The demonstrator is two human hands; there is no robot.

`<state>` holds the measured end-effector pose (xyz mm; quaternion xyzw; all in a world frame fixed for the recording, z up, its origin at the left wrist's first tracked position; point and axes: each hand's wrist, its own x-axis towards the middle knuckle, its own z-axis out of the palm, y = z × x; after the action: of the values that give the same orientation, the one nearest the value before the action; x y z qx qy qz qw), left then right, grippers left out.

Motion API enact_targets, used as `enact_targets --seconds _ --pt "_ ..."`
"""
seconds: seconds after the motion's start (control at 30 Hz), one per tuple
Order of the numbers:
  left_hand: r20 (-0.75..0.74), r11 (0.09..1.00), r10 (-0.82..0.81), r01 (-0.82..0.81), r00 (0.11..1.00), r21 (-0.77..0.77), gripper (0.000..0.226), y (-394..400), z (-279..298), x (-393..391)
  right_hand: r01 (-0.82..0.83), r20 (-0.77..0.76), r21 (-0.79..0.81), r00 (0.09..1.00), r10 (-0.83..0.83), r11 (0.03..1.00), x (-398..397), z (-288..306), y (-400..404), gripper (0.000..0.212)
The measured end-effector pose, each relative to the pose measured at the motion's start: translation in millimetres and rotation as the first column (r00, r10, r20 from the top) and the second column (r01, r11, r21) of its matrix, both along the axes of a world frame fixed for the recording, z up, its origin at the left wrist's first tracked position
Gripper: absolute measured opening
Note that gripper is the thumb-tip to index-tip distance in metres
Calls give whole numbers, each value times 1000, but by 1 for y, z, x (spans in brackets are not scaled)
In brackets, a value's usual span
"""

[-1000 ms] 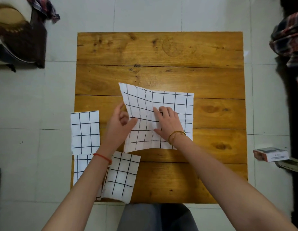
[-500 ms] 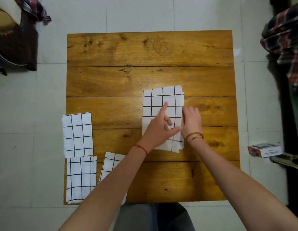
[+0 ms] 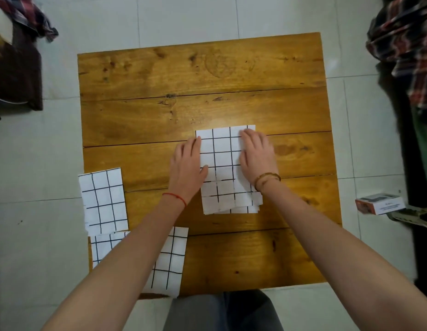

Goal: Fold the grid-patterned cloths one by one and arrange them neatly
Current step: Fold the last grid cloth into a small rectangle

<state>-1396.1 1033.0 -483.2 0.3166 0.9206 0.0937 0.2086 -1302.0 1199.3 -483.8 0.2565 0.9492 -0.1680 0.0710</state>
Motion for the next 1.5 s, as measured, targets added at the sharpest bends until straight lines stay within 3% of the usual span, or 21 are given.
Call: enact_targets --seconds 0.13,0.33,0.47,0.63,0.77,0.9,1.0,1.33,1.5 --pt "-8 980 -132 130 991 -149 90 6 -5 -11 -237 149 13 961 233 971 -34 -5 -13 59" --pt "12 933 -245 240 969 -268 99 4 -12 -15 -396 276 30 886 373 918 -43 -21 -26 60" --pt "25 931 -252 249 967 -265 100 -1 -16 -16 -360 268 45 903 336 932 -27 -21 -16 56" --pt "49 934 -254 258 966 -247 100 -2 -18 -18 -136 233 103 966 109 985 5 -17 14 52" --pt "50 934 -261 265 964 -240 100 -2 -17 -18 -46 147 127 989 28 991 6 -9 19 49" --pt "-24 950 -256 247 966 -191 101 -1 -15 -17 -194 93 88 978 186 977 -12 -1 4 50" --pt "-38 960 -238 229 971 -165 94 -4 -14 -14 -354 158 8 924 348 935 -22 -5 -13 51" --pt "-61 928 -336 319 940 -194 74 -61 -19 42 -251 287 -70 922 261 965 -21 -10 -27 54" --pt "7 921 -347 343 938 -184 74 -95 -16 83 -257 322 -51 911 259 965 -20 -10 -30 57"
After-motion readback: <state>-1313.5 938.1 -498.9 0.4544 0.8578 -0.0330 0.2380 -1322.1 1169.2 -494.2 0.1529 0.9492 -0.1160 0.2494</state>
